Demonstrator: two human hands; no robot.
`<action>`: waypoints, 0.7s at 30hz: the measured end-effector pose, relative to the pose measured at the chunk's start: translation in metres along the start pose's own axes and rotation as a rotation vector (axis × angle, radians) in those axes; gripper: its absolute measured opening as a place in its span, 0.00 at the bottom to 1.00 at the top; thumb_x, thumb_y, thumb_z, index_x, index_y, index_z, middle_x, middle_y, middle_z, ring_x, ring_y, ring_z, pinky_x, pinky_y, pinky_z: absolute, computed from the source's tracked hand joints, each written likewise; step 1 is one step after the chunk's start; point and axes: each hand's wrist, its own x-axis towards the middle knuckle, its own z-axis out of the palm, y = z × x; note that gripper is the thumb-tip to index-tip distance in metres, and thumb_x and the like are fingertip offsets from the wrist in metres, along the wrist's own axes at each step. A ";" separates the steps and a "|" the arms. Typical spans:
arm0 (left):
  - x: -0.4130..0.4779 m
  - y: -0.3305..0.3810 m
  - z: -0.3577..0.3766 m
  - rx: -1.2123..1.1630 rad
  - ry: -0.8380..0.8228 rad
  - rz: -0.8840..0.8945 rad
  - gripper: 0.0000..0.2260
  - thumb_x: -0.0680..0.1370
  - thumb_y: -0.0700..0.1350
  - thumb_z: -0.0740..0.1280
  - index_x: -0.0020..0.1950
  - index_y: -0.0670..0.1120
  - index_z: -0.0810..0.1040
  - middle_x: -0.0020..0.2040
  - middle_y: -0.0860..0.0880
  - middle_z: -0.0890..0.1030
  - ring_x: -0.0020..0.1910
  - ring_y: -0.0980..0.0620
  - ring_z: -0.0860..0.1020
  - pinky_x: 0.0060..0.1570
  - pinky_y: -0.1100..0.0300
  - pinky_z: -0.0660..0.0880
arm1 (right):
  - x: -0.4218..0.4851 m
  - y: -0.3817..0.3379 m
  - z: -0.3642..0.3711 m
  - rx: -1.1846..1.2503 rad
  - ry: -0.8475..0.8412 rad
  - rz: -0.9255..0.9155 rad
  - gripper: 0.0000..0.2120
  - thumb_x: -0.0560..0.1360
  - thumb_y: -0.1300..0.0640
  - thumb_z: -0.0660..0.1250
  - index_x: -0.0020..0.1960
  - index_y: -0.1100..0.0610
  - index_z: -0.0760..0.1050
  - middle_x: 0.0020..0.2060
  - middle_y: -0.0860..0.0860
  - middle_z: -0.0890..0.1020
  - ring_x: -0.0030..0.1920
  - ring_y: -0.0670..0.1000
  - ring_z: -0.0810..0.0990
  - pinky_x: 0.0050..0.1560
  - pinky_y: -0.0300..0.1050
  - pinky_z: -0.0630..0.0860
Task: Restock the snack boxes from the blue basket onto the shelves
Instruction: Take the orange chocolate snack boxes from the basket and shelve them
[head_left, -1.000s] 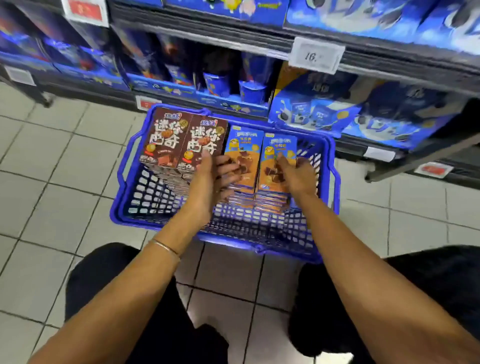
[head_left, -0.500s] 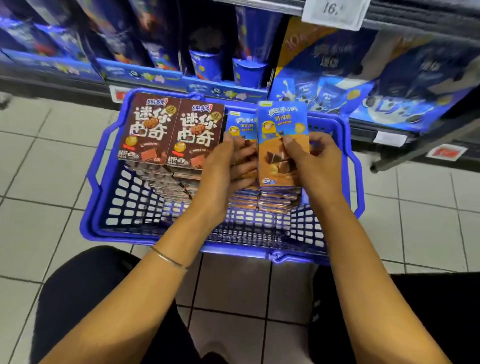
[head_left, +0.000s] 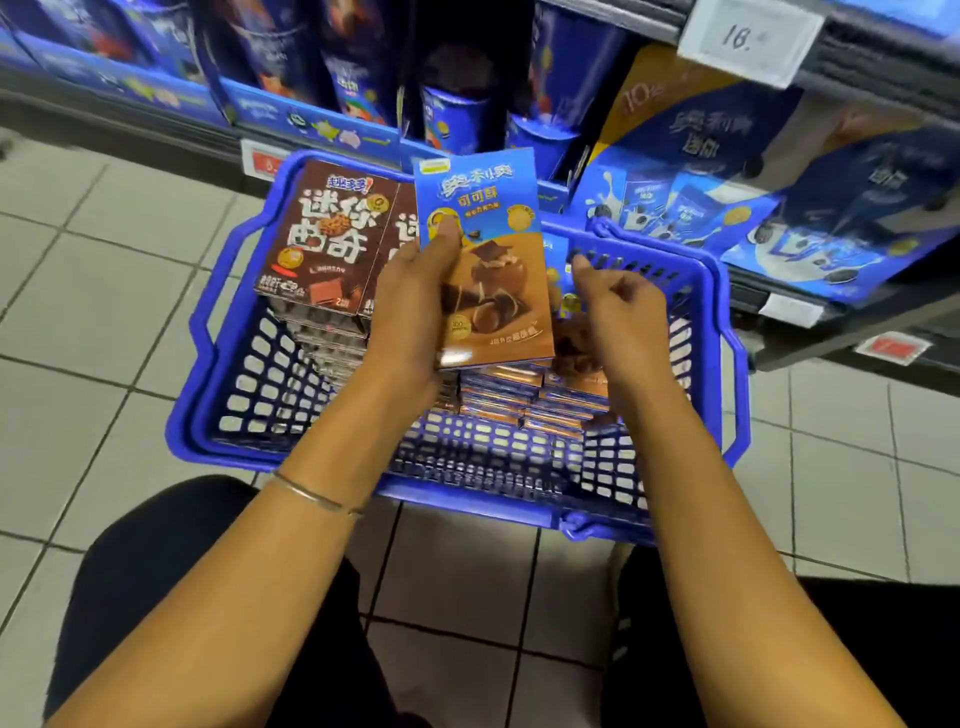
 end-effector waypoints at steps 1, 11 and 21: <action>0.001 0.002 -0.003 -0.028 -0.012 -0.006 0.14 0.86 0.51 0.64 0.50 0.45 0.85 0.46 0.44 0.88 0.43 0.43 0.86 0.51 0.47 0.82 | 0.005 0.004 0.004 -0.111 -0.013 -0.005 0.18 0.77 0.40 0.69 0.53 0.56 0.76 0.43 0.54 0.80 0.40 0.53 0.77 0.42 0.48 0.73; 0.000 0.015 -0.012 -0.282 -0.170 -0.035 0.12 0.87 0.47 0.60 0.62 0.44 0.80 0.53 0.45 0.87 0.50 0.45 0.86 0.52 0.49 0.84 | 0.002 0.030 0.038 -0.404 -0.079 -0.138 0.29 0.72 0.41 0.67 0.66 0.58 0.71 0.57 0.62 0.78 0.61 0.62 0.74 0.51 0.53 0.70; 0.002 0.012 -0.015 -0.286 -0.245 -0.178 0.23 0.85 0.58 0.63 0.70 0.42 0.82 0.63 0.40 0.85 0.60 0.37 0.85 0.63 0.35 0.80 | -0.022 0.010 0.015 0.030 0.072 -0.153 0.21 0.78 0.58 0.71 0.70 0.52 0.72 0.55 0.55 0.83 0.48 0.52 0.84 0.47 0.50 0.82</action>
